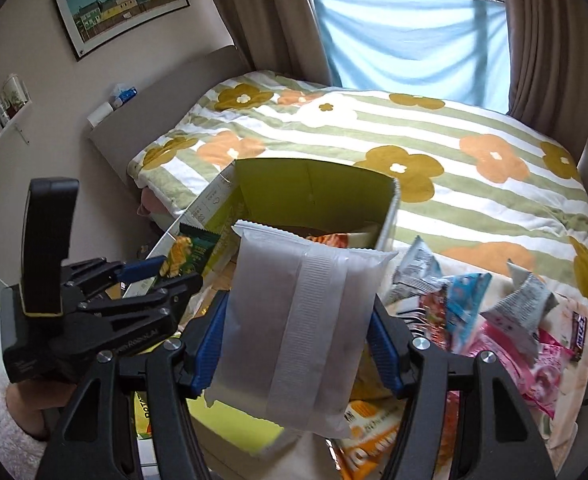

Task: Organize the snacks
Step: 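Carry both packets into the cardboard box and open both grippers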

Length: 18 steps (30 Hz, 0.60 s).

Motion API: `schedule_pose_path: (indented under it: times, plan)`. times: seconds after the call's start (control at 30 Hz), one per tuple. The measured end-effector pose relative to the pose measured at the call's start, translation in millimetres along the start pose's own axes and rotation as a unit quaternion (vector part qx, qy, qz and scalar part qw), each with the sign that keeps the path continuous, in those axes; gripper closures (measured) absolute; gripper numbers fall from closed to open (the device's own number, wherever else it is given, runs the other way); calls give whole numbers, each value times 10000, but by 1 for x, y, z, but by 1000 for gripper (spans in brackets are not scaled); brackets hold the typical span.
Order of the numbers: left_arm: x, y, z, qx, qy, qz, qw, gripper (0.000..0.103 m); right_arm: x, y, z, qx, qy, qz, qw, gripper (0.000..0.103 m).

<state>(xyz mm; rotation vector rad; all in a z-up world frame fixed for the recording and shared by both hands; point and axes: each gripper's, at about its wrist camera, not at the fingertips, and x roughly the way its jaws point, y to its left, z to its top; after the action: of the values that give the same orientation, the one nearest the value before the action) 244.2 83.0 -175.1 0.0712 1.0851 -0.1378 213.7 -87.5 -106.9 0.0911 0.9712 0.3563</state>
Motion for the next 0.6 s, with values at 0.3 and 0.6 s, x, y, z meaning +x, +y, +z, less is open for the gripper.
schedule_pose_path:
  times: [0.3, 0.6]
  plan:
    - [31, 4, -5, 536, 215, -46, 9983, 0, 35, 4, 2, 325, 319, -199, 9988, 43]
    - [4, 15, -13, 384, 92, 115, 9992, 0, 52, 7, 6, 158, 668, -93, 9976, 43]
